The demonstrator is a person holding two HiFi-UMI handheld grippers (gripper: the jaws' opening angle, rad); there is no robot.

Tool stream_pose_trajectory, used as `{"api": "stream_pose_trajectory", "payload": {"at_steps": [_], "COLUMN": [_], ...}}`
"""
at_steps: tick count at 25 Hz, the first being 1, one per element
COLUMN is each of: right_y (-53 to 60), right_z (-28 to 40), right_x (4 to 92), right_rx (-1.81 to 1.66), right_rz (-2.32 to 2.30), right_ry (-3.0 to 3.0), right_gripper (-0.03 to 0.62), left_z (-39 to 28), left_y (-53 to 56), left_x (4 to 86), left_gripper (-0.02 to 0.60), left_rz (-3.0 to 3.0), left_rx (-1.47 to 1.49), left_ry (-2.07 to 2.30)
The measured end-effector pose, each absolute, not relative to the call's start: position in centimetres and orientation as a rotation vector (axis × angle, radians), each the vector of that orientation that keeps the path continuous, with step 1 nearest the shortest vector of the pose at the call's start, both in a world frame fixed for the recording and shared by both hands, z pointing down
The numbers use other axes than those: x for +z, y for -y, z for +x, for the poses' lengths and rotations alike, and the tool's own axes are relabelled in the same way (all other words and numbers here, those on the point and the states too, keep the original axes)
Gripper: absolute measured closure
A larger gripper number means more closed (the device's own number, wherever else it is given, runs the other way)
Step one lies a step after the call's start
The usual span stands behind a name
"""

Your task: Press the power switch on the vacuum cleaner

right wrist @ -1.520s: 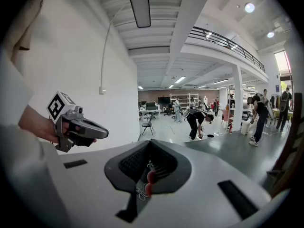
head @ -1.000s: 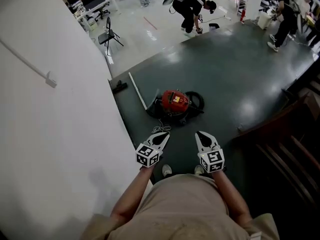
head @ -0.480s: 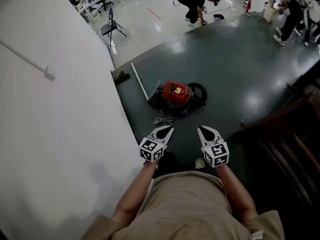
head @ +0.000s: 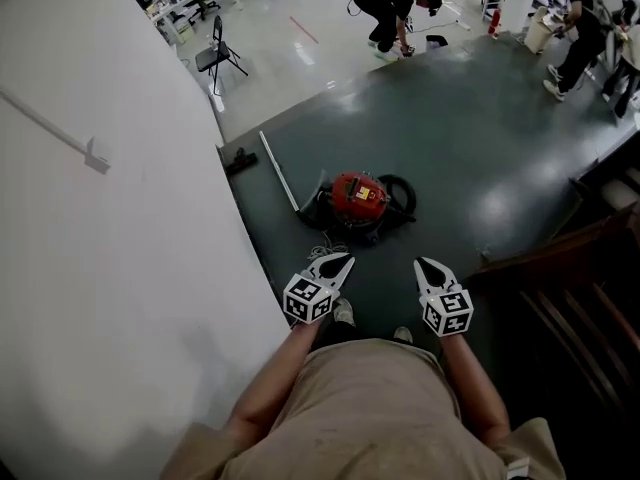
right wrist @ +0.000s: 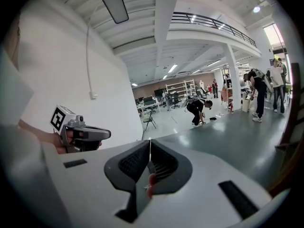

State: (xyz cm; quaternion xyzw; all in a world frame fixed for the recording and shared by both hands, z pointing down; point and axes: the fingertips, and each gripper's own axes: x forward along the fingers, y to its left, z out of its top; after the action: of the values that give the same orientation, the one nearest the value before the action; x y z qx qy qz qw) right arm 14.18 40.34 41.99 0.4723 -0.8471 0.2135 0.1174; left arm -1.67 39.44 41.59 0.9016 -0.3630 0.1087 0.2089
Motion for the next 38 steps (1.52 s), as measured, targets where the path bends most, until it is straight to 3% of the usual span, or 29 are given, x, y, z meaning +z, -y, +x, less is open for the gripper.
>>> {"api": "stream_pose_trajectory", "payload": {"at_steps": [17,30,38], "right_y": [-32.4,-19.7,-7.6], "right_z": [6.6,7.7,9.6], "right_x": [42.9,48.0,50.1], "right_rx": [0.567,0.644,0.636], "right_rz": [1.552,1.404,1.213], "right_ry": [2.371,2.346,2.361], "right_gripper": [0.580,0.580,0.581], "left_z": [-10.5,-9.6,-5.6], "left_y": [-32.4,-21.8,-12.1], "left_x": [43.6,47.1,49.7], "left_gripper": [0.574,0.574,0.574], "left_rz": [2.562,2.433,2.375], "left_rx": [0.285,0.358,0.463], "left_ry": [0.884,0.954,0.968]}}
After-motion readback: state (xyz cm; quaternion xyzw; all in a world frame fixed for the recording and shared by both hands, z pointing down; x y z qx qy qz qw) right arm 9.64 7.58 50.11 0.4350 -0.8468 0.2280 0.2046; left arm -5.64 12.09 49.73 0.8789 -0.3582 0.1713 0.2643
